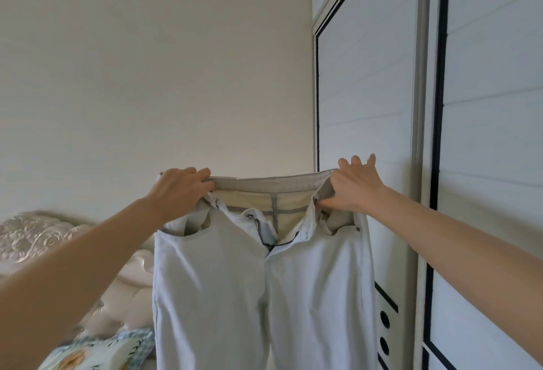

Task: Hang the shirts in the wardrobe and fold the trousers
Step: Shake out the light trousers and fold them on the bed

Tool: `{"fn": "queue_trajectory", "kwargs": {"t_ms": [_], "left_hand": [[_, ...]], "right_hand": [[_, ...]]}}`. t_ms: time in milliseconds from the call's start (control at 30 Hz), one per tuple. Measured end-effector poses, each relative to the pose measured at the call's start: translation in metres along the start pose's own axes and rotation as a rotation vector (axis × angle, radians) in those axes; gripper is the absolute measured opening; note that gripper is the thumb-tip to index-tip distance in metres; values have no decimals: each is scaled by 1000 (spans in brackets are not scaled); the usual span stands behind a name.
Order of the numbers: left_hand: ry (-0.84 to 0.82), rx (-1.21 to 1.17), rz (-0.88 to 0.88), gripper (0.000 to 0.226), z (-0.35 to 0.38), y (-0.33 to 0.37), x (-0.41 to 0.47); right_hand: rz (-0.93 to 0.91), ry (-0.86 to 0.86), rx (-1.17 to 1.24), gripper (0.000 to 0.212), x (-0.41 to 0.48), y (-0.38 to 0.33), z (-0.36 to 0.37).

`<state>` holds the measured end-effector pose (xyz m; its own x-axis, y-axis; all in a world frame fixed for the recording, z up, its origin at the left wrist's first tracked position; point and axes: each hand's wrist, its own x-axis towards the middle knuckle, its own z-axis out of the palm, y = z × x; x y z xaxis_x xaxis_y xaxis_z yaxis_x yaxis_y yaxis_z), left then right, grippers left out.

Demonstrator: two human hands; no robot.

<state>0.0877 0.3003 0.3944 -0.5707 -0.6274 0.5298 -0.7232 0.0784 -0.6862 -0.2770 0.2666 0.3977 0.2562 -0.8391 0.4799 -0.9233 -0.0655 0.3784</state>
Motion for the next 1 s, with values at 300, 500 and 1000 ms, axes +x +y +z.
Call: {"fn": "queue_trajectory", "kwargs": {"t_ms": [300,500,1000], "left_hand": [[-17,-246,-227,15,-6,30,34],[255,-190,-117,16,-16,32,53],[140,-66,-160,31,0,11,51]], "right_hand": [[334,-131,-154,96,9,-36,12],[259,-15,47,85,10,-39,41],[53,243,720,14,28,-46,74]]}}
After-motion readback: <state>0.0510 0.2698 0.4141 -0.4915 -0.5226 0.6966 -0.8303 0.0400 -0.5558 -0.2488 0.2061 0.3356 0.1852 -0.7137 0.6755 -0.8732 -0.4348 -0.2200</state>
